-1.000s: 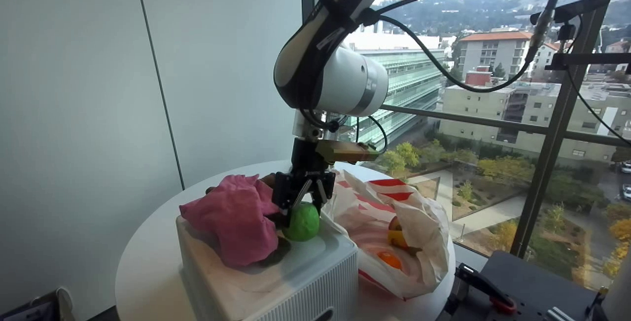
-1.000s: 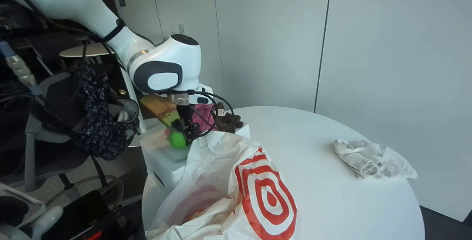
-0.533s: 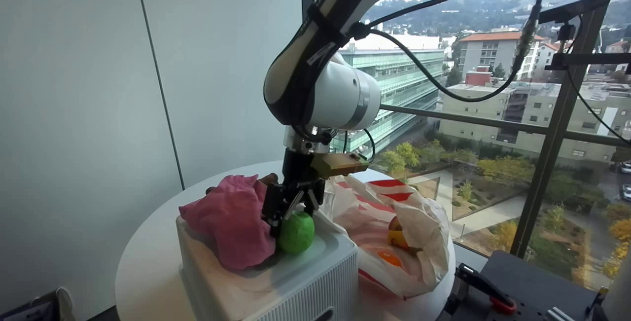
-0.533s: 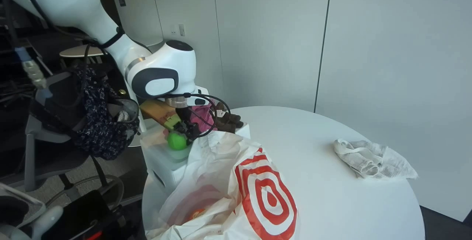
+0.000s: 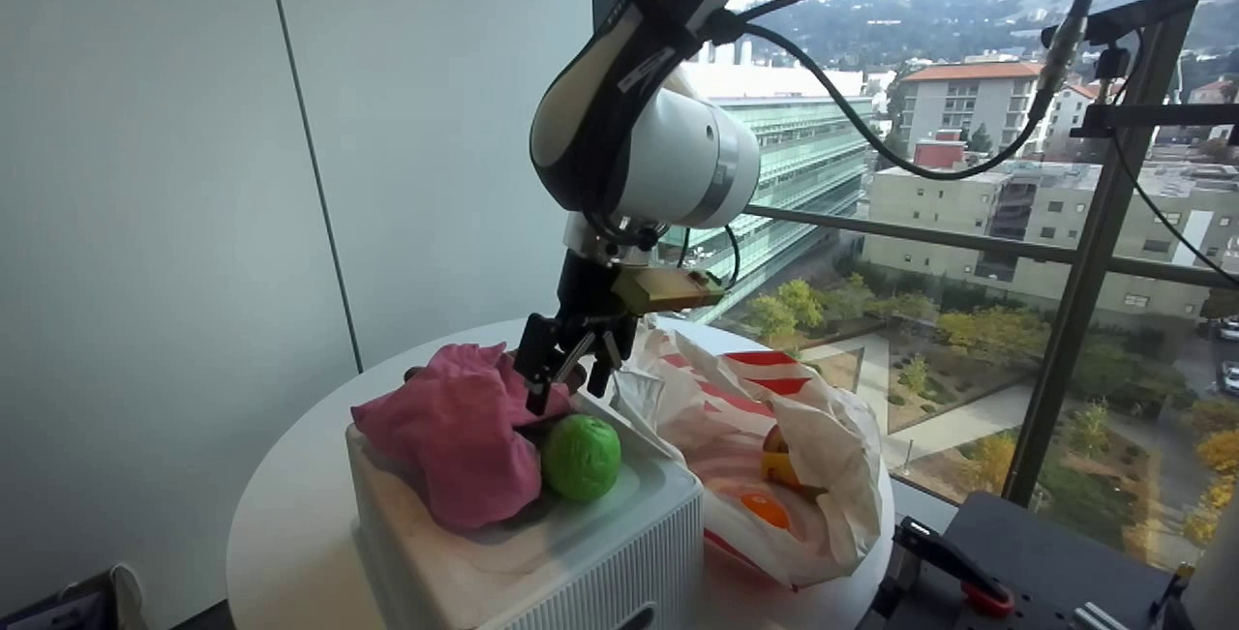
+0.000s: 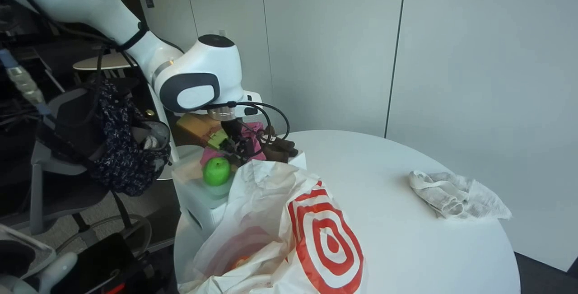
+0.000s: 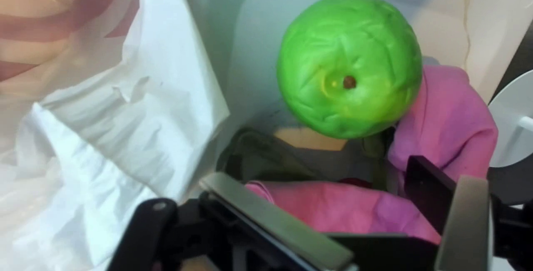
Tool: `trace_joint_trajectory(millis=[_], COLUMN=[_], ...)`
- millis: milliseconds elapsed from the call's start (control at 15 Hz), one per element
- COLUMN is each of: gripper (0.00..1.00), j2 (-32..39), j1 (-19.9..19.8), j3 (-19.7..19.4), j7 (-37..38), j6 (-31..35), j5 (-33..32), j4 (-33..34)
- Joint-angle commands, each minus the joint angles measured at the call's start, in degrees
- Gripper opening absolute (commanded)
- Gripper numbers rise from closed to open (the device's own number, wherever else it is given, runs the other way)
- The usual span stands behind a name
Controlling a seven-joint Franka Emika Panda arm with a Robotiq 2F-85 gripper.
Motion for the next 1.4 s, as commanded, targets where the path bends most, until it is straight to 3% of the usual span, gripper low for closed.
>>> trace_joint_trajectory(millis=[0, 400, 600, 800, 1000, 1200, 1333], gripper=[1.0, 1.0, 1.0, 1.0, 1.0, 1.0, 1.0], j2=[-5.34, -9.49, -11.25, -10.96, -13.54, -16.8, -16.91], j1=[-1.54, -5.7, -6.08, -7.32, -7.77, -8.77, -9.93], j3=[-1.88, -8.73, -11.95, -13.92, -16.26, -17.6, -18.21], j7=[0.74, 12.02, 4.95, 7.0, -0.13, -2.74, -0.01], j6=[0.69, -3.01, -8.2, -10.16, -15.05, -17.24, -17.85], j5=[1.01, -4.64, 5.99, 6.99, 15.12, 17.73, 15.7], j4=[-2.82, -8.45, -10.09, -11.15, -11.85, -13.22, -13.47])
